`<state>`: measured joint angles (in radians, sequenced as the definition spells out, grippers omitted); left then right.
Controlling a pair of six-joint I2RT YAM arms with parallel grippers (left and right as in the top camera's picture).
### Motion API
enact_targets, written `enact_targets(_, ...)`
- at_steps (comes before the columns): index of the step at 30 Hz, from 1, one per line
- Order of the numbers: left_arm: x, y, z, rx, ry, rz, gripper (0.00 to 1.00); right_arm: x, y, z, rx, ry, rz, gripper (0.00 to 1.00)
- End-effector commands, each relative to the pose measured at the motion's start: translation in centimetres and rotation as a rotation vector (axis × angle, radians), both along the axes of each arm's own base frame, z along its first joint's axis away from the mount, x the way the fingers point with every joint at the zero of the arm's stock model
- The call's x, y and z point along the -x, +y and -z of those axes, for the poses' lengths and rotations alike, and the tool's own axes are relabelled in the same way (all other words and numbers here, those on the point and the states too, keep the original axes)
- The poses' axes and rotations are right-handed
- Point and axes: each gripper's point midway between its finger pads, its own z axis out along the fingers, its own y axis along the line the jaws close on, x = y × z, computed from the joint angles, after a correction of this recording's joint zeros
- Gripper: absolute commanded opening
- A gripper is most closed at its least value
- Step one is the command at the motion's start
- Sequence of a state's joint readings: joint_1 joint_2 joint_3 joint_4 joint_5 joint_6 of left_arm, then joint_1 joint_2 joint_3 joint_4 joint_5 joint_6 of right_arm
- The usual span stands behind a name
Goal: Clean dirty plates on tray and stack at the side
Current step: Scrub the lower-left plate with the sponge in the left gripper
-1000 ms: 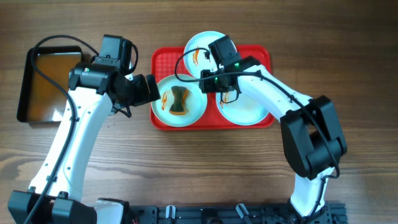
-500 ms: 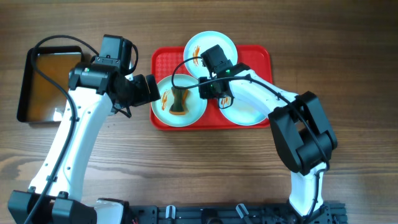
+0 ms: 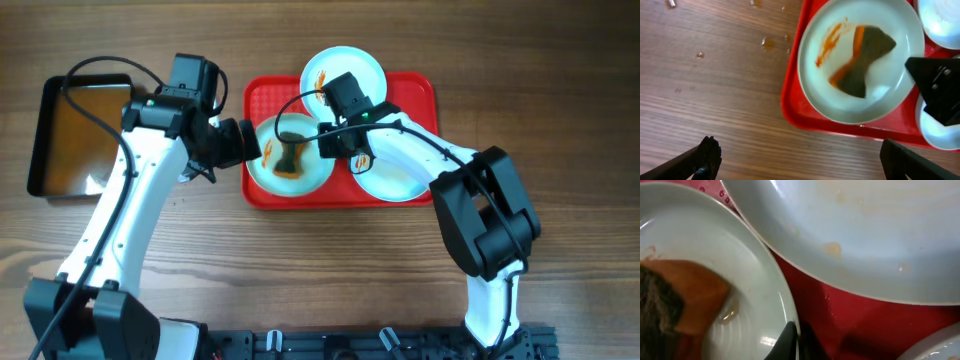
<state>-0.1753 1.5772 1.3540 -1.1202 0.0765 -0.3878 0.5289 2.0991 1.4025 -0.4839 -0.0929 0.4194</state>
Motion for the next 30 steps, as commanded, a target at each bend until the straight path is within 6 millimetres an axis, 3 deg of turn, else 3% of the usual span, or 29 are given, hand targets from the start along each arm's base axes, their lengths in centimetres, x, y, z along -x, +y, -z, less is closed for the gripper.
enact_targets(1,-0.1,-1.3,2.5,0.075,0.038,0.006,0.96,0.9,-1.3,2.9,0.070,0.052,0.016,0.04)
enact_targets(5,-1.3,-2.3,5.2,0.118,0.012,0.043,0.84,0.9,-1.3,2.9,0.067,0.053,0.012,0.05)
enact_targets(7,-1.8,-3.5,6.2,0.169,-0.009,0.136,0.83,1.2,-0.5,2.8,0.038,0.057,-0.050,0.04)
enact_targets(12,-3.6,-4.2,7.6,0.167,-0.053,0.189,0.74,2.3,0.8,2.6,-0.012,0.070,-0.210,0.04)
enact_targets(19,-4.0,-7.2,10.1,0.156,-0.051,0.268,0.63,2.9,0.5,2.8,0.002,0.089,-0.234,0.04)
enact_targets(25,-2.9,-9.9,12.1,0.178,0.000,0.334,0.56,3.0,0.4,2.8,0.007,0.091,-0.232,0.04)
enact_targets(30,-3.0,-10.2,12.7,0.178,0.000,0.339,0.47,3.0,0.4,2.8,0.006,0.091,-0.231,0.04)
